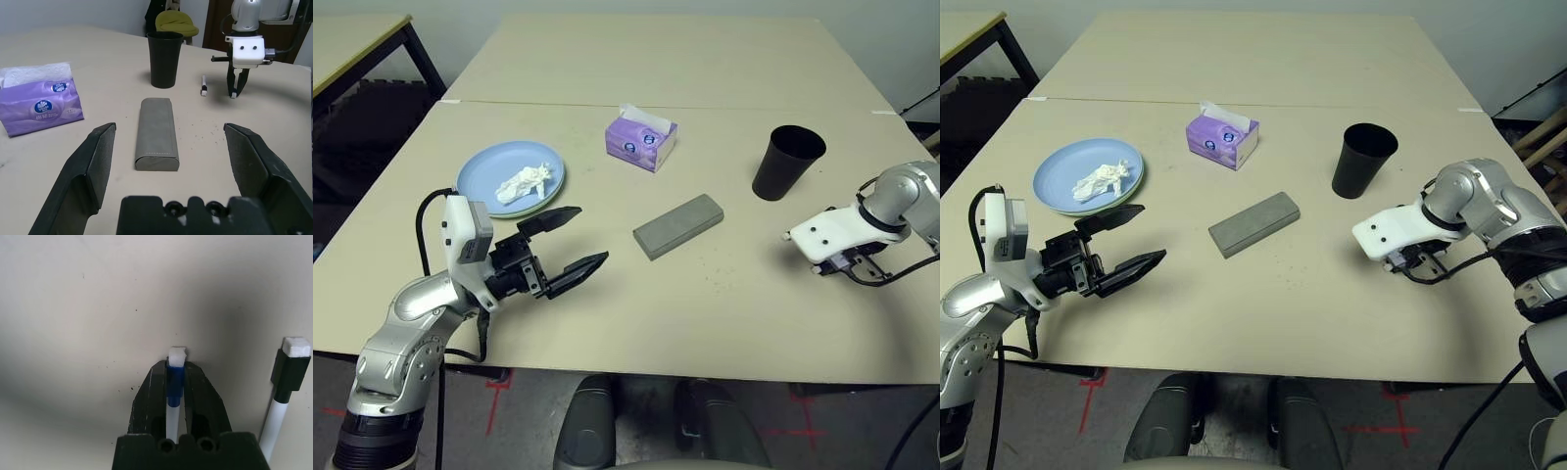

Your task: Organize and tidy the items on the table.

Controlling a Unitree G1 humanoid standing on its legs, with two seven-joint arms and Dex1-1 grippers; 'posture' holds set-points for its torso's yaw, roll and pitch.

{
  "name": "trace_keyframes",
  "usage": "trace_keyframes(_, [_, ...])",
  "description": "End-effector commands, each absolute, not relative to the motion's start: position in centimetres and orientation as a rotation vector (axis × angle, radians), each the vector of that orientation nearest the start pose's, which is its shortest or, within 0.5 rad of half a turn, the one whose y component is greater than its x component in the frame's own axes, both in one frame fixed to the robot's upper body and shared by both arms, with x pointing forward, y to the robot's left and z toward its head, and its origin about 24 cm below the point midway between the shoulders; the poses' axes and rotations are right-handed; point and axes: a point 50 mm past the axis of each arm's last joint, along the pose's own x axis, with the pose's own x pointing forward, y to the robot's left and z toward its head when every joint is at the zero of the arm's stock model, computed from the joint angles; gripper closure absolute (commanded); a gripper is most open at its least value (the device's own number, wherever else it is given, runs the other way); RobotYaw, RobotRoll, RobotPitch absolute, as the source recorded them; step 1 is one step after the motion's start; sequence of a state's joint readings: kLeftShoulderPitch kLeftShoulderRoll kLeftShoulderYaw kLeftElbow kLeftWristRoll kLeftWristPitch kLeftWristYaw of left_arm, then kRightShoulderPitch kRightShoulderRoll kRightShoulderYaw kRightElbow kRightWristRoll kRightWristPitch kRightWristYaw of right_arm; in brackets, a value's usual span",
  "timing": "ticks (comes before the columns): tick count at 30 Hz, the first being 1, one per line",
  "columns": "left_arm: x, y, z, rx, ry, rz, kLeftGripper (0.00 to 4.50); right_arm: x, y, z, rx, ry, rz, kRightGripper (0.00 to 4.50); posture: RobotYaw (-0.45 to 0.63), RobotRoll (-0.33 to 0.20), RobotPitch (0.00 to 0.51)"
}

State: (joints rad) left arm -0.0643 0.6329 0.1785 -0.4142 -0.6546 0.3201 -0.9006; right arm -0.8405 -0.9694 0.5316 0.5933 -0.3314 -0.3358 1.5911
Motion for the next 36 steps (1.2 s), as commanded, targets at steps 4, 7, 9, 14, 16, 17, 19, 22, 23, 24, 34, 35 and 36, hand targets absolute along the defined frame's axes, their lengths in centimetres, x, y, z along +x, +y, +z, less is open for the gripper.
trace_keyframes(4, [22.8,19.7,16.3,0.106,-0.136,-1.041,0.00,30.7,-27.0,14.8,-1.250,0.932,1.429,4.18,0.15,0.000,0.162])
trace_keyframes(7, [23.0,19.8,16.4,0.107,-0.135,-1.042,0.00,30.8,-25.7,16.2,-1.150,0.842,1.424,4.18,0.14,0.000,0.160])
trace_keyframes(9, [23.0,19.8,16.3,0.107,-0.134,-1.044,0.00,30.7,-24.6,17.3,-1.082,0.787,1.430,4.18,0.14,0.000,0.158])
trace_keyframes(14, [23.2,19.7,16.3,0.106,-0.135,-1.051,0.00,30.3,-21.6,20.1,-0.826,0.635,1.471,4.18,0.13,0.000,0.155])
trace_keyframes(16, [23.3,19.7,16.3,0.106,-0.135,-1.053,0.00,30.1,-20.7,21.1,-0.746,0.585,1.487,4.18,0.12,0.000,0.155])
trace_keyframes(17, [23.3,19.7,16.3,0.106,-0.135,-1.053,0.00,30.0,-20.3,21.6,-0.711,0.557,1.492,4.18,0.12,0.000,0.155])
trace_keyframes(19, [23.4,19.7,16.3,0.107,-0.134,-1.055,0.00,30.1,-19.4,22.8,-0.634,0.485,1.489,4.18,0.12,0.000,0.156])
trace_keyframes(22, [23.4,19.6,16.3,0.108,-0.134,-1.058,0.00,30.4,-18.5,24.2,-0.544,0.376,1.466,4.18,0.12,0.000,0.157])
trace_keyframes(23, [23.4,19.7,16.3,0.108,-0.134,-1.059,0.00,30.6,-18.1,25.0,-0.502,0.309,1.449,4.18,0.12,0.000,0.157])
trace_keyframes(24, [23.5,19.7,16.3,0.108,-0.134,-1.060,0.00,30.9,-17.8,25.6,-0.466,0.252,1.433,4.18,0.12,0.000,0.157])
trace_keyframes(34, [23.6,19.8,16.3,0.116,-0.130,-1.056,0.00,33.9,-17.9,28.6,-0.319,-0.222,1.115,4.18,0.12,0.000,0.151])
trace_keyframes(35, [23.6,19.8,16.3,0.118,-0.130,-1.055,0.00,34.2,-18.1,28.6,-0.312,-0.248,1.081,4.18,0.12,0.000,0.151])
trace_keyframes(36, [23.6,19.8,16.3,0.119,-0.129,-1.055,0.00,34.3,-18.2,28.7,-0.308,-0.263,1.061,4.18,0.12,0.000,0.151])
